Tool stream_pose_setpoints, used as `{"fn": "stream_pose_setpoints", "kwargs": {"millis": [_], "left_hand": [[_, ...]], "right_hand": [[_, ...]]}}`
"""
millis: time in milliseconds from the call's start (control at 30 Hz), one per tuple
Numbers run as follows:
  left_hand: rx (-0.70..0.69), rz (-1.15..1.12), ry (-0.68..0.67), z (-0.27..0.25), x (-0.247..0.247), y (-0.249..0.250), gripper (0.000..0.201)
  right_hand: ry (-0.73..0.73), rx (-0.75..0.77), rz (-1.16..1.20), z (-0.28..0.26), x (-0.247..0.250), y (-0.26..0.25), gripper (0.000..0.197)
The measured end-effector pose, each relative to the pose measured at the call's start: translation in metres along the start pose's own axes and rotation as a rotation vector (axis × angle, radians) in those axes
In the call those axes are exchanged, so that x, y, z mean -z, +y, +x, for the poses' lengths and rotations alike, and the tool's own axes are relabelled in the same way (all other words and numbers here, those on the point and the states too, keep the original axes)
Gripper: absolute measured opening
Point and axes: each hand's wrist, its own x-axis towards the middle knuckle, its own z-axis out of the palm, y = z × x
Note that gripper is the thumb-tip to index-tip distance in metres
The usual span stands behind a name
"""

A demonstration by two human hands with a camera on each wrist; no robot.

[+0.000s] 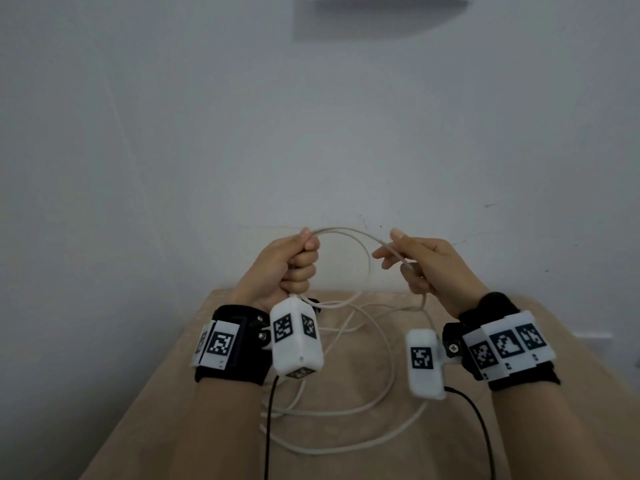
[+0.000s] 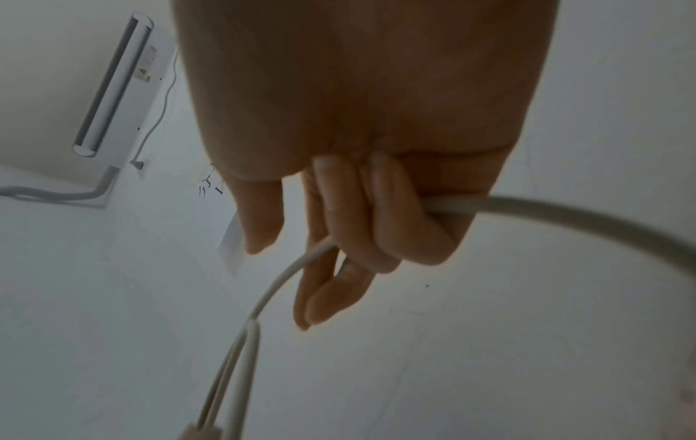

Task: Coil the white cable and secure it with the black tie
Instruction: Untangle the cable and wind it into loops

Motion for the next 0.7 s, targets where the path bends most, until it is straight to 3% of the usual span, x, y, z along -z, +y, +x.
{"fn": "stream_pose_setpoints", "kwargs": {"millis": [367,567,700], "left_hand": [[-0.107,-0.027,0.161,-0.005,0.013,0.008,0.036],[-0.132,-0.066,0.197,-0.004,0.015,0.007,0.035],[-0.131,-0.125,0.211,-0.005,0.019,0.007,0.036]], "right_hand": [[0.295,0.232,0.002,0.004,0.016,0.004,0.009],[0.325,0.232,0.035,0.004,0.02,0.007,0.005],[0.246,0.204,-0.097,0.005,0.021,0.012,0.01]]}}
